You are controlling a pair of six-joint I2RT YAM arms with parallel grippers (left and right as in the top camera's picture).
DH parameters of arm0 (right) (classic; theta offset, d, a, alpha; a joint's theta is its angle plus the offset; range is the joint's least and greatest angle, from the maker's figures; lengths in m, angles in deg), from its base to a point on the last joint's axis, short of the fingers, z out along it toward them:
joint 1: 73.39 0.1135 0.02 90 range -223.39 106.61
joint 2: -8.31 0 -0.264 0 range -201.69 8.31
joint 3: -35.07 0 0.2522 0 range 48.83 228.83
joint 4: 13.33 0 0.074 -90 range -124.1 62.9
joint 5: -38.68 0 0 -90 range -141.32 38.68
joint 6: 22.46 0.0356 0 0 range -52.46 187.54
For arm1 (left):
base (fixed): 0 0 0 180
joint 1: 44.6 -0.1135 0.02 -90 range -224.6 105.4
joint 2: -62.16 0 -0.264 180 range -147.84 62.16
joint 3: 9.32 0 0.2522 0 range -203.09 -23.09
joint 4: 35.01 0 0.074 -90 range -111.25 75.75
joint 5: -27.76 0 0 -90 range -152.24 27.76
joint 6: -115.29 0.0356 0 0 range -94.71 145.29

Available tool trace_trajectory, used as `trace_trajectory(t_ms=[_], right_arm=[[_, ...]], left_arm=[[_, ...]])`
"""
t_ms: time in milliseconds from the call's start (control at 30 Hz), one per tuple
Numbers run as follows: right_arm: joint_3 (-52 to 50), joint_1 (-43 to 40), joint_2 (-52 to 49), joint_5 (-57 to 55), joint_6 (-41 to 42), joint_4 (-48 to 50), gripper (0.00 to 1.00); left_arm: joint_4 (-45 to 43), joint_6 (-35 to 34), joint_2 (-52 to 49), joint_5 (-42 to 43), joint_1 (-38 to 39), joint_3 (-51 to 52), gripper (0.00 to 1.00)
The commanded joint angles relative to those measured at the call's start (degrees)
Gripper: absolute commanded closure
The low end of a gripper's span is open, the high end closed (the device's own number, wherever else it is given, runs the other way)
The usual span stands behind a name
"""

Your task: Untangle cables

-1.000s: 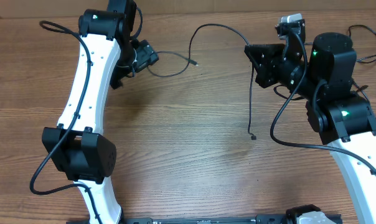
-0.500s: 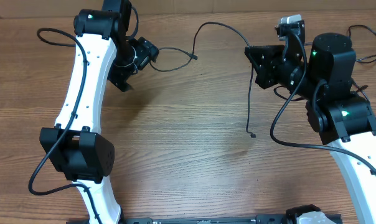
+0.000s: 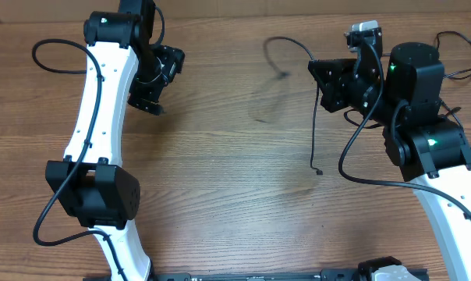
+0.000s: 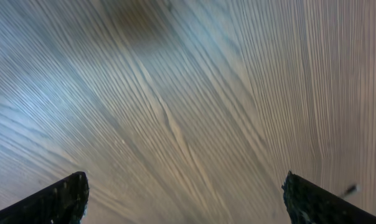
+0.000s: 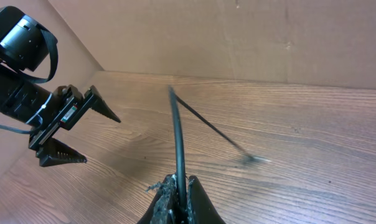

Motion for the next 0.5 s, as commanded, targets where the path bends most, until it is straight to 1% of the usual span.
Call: trace_trajectory(t_ms=[0,67,133,167,200,233,300,333,467], right_arm=[[0.7,-0.1,0.4,-0.5,-0.2,0.4,0.96],[0.7,-0.1,0.4,-0.5,-0.2,0.4,0.96],[0.7,-0.1,0.4,-0.5,-0.2,0.4,0.96],[0.7,-0.1,0.4,-0.5,-0.2,0.4,0.96],[0.7,-0.1,0.4,-0.5,-0.2,0.4,0.96],[0.7,-0.1,0.4,-0.5,-0.2,0.4,0.96],[0.7,-0.1,0.4,-0.5,-0.2,0.4,0.96],[0.7,-0.1,0.4,-0.5,-0.2,0.5,0.96],[0.7,-0.1,0.4,-0.5,-0.2,1.3,0.96]], left_arm=[[-0.1,-0.3,-0.1,-4.8,-0.3,0.2,0.0],[-0.3,4.1,-0.1,-2.1,-0.3,0.2,0.0],[-1.6,11.5,-0.1,1.2,-0.3,0.2,0.0],[-3.5,19.0,-0.1,4.1,-0.2,0.2,0.0],[-4.1,22.1,-0.1,5.4,-0.1,0.2,0.0],[-5.3,28.7,-0.1,8.1,0.2,0.2,0.0],[-6.4,37.0,-0.1,11.1,0.6,0.2,0.0],[-7.2,47.8,-0.1,15.6,1.7,0.2,0.0],[-7.0,63.8,-0.1,16.8,4.5,0.2,0.0]])
